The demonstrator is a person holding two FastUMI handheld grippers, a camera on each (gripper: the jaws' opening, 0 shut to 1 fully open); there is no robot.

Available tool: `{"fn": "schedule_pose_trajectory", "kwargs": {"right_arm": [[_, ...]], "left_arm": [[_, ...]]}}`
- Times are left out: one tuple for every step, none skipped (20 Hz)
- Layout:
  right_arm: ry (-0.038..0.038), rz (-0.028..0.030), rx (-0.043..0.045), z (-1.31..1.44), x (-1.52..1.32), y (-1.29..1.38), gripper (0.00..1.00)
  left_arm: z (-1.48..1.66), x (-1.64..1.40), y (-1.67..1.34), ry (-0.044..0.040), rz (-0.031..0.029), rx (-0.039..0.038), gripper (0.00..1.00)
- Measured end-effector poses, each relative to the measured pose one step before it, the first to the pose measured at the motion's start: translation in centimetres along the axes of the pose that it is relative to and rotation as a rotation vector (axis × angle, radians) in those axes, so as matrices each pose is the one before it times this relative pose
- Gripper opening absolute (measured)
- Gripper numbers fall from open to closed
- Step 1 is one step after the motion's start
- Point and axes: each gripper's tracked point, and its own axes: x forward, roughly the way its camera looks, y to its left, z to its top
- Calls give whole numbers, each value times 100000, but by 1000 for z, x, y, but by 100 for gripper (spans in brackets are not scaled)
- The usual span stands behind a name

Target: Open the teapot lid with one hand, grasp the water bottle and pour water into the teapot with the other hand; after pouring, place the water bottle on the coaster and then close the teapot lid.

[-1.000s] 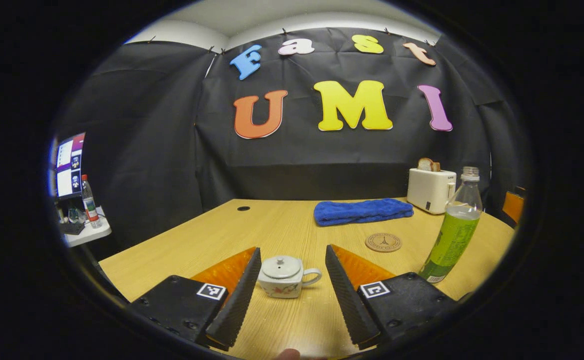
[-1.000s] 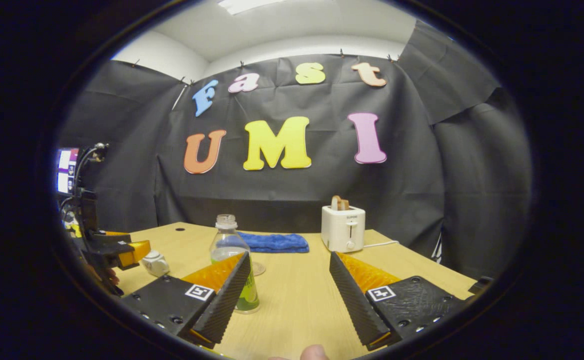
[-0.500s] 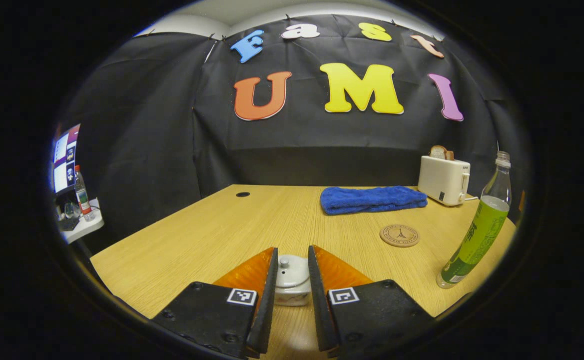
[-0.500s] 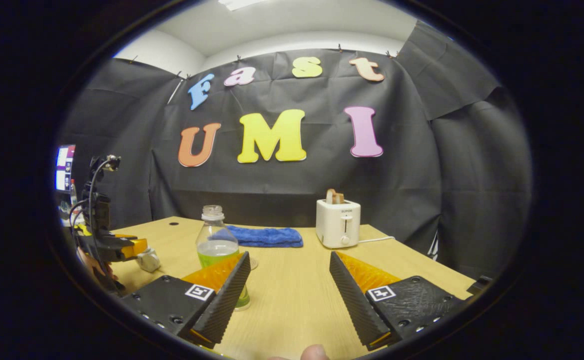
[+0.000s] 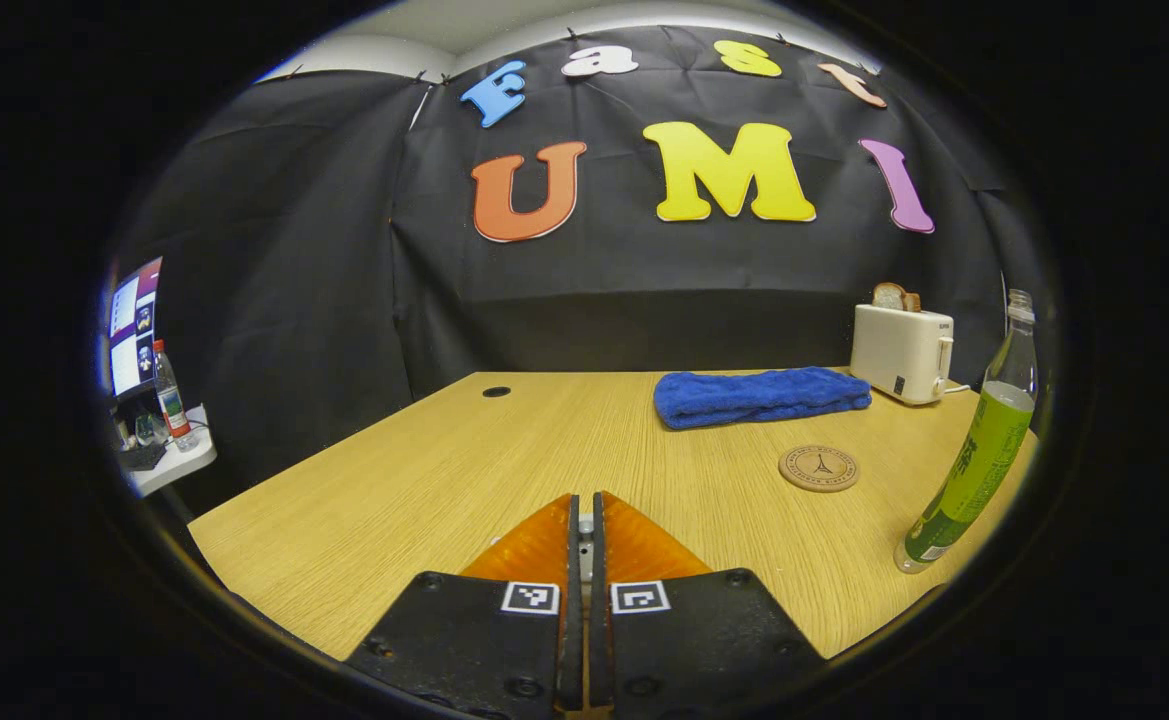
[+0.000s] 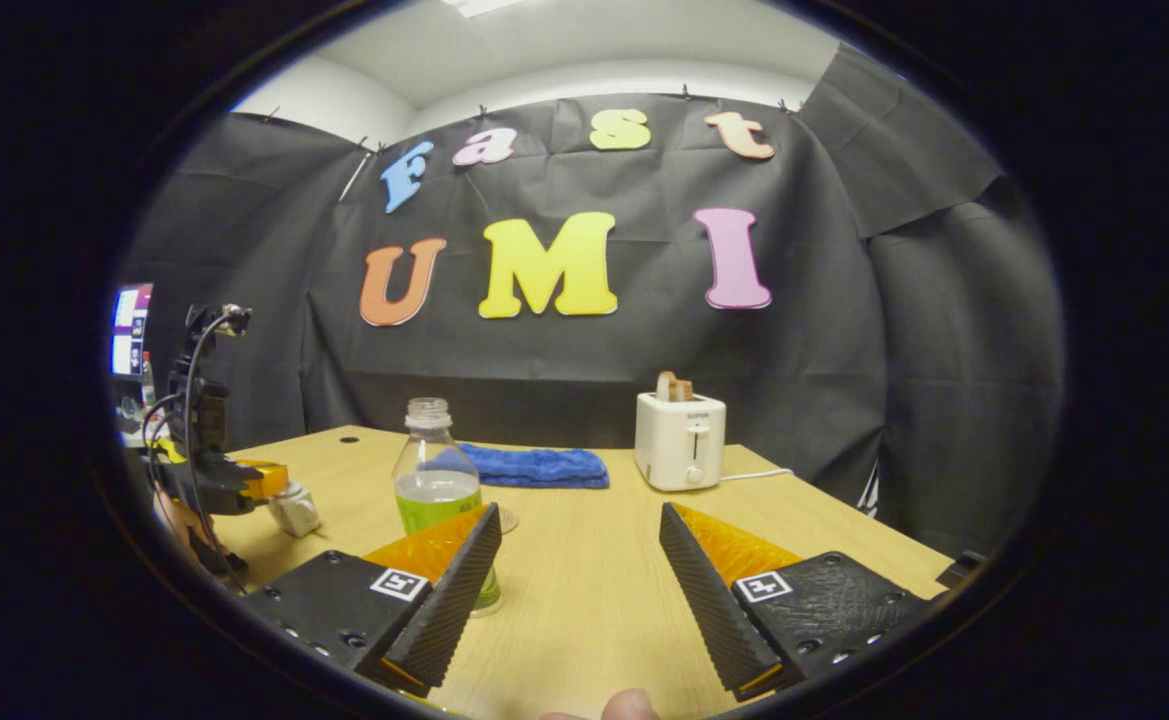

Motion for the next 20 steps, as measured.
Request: {"fn": "schedule_pose_trajectory", "kwargs": {"right_arm": [[-379,802,-492,104,-98,215,96],[-645,539,-570,107,-20,162,95],[-471,522,-411,178,44,173,95],[-238,1216,223,-165,-66,280,98],[329,1905,546,-66,17,549,95],[578,2392,450,-324,-25,615,95],[842,2617,99,-328,23,739,95],[775,2032,-35,-269,-46,604,95],[597,1585,-184,-293,32,600,95],[936,1578,-224,-462,52,680,95],[1186,1644,-153,-470,222,766,95],[1181,1184,-287,-549,286,697,95],[693,-183,-127,-350,398,331,98],[131,-714,-20,-144,514,116,96],[398,19,-214,-81,535,322,96],[235,-98,-574,-255,713,526,96],[1236,-437,-1057,-314,833,177,96],[1002,-545,-171,-226,799,89,96],[591,-17,918,-116,660,202,96],[565,-79,945,-112,505,230,96]], "left_arm": [[262,-175,30,-874,-287,-532,3],[312,-87,50,-1106,-200,-545,3],[537,-106,-4,-1000,-823,-328,3],[421,-75,-8,-938,-253,-68,3],[370,-191,-86,-424,-825,54,2],[471,-373,-140,-757,-1010,-77,3],[476,-470,-146,-1146,-1226,-78,3],[575,-445,-55,-1360,-836,-45,3],[467,-547,-105,-926,-1089,130,2],[483,-556,-96,-1138,-905,200,2],[485,-544,-105,-1089,-1007,217,2],[389,-586,34,-1101,-465,105,2],[273,-558,3,-366,-517,299,3],[320,-588,-50,-1014,-616,23,2],[174,-461,0,-134,-395,-66,2],[231,-379,-60,-322,-692,-143,2],[78,-292,-99,275,-641,-377,2],[-29,-400,212,236,-10,-201,2],[134,-340,32,-310,122,198,2],[181,-241,154,-265,279,311,2]]}}
